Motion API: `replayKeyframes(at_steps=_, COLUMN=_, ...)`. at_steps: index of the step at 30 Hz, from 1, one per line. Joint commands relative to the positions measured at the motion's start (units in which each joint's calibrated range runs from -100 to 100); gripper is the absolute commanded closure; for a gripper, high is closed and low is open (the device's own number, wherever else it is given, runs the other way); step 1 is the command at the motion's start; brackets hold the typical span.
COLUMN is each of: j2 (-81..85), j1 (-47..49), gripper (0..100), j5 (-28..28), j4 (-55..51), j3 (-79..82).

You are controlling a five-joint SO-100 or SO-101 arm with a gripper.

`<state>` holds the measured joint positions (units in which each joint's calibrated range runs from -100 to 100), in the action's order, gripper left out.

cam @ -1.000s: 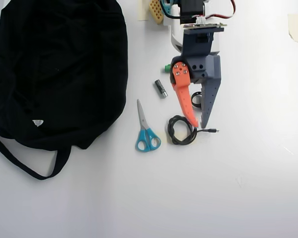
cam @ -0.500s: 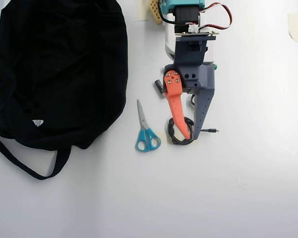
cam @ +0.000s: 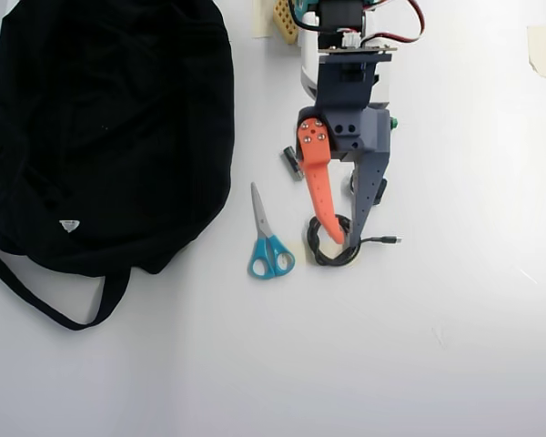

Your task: Put the green marker into the black bag

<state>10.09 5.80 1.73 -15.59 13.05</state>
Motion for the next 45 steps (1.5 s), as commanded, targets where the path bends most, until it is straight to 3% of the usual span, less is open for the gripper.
replayKeyframes(at_steps=1, j2=9.58, j1=0.55, gripper=98, j5=0.26, j4=-11.80, j3=4.11)
replayKeyframes(at_steps=12, j2=13.23, j1=4.59, gripper=97, j5=0.52, j4=-53.49, j3=4.20)
replayKeyframes(at_steps=22, j2=13.23, j1=5.41, gripper=98, j5=10.69, j4=-74.34, j3=4.20)
replayKeyframes(at_steps=34, j2=13.23, j1=10.20, gripper=97, j5=11.69, j4=-83.21, j3=-1.37)
replayKeyframes(at_steps=45, j2=13.23, j1=10.43, gripper=98, j5=27.21, j4=-83.47, j3=-0.20)
